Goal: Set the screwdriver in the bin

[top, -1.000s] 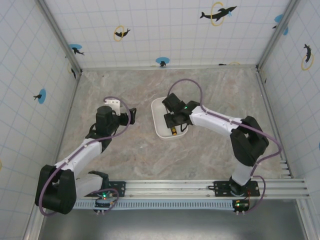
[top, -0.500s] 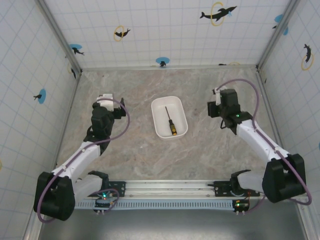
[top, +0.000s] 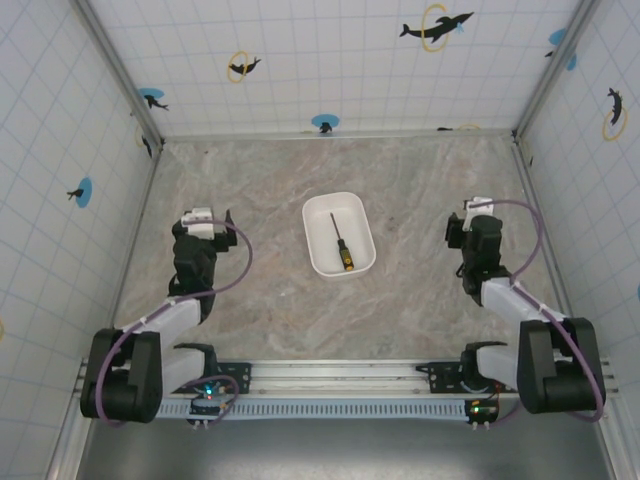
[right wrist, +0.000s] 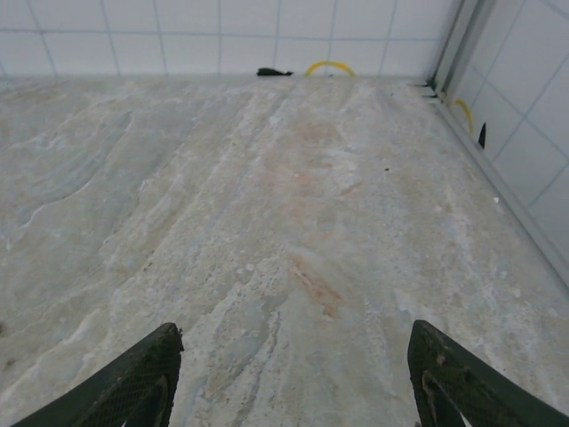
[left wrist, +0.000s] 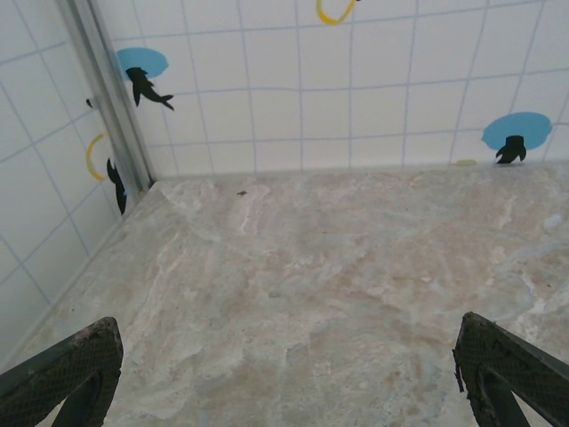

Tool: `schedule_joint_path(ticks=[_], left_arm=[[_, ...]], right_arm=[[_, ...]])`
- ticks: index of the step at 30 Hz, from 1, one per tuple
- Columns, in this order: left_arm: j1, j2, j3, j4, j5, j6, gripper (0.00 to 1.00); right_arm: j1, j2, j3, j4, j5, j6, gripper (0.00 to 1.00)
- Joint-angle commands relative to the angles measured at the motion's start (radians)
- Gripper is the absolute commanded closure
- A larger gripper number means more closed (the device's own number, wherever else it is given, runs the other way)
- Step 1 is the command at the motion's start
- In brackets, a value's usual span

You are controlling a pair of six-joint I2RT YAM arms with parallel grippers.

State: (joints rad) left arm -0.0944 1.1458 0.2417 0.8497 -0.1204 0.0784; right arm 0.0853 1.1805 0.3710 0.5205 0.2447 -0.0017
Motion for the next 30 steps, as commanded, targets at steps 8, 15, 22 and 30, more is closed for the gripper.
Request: schedule_joint_path(ticks=[8, 15, 22, 30], left_arm=[[0.060, 0.059, -0.011, 0.137, 0.153, -0.002, 0.03], [0.086, 0.114, -0.024, 0.180, 0.184, -0.007, 0.03], [0.096, 0.175, -0.030, 0.232, 0.207, -0.009, 0.03], [0.100, 0.226, -0.027, 0.270, 0.218, -0.008, 0.03]], right_arm=[[-0.052, 0.117, -0.078, 0.383, 0.007, 0.066, 0.31], [-0.052, 0.189, -0.110, 0.498, 0.018, 0.071, 0.31], [-0.052, 0.253, -0.116, 0.560, 0.034, 0.078, 0.31], [-0.051, 0.283, -0.108, 0.573, 0.024, 0.074, 0.31]])
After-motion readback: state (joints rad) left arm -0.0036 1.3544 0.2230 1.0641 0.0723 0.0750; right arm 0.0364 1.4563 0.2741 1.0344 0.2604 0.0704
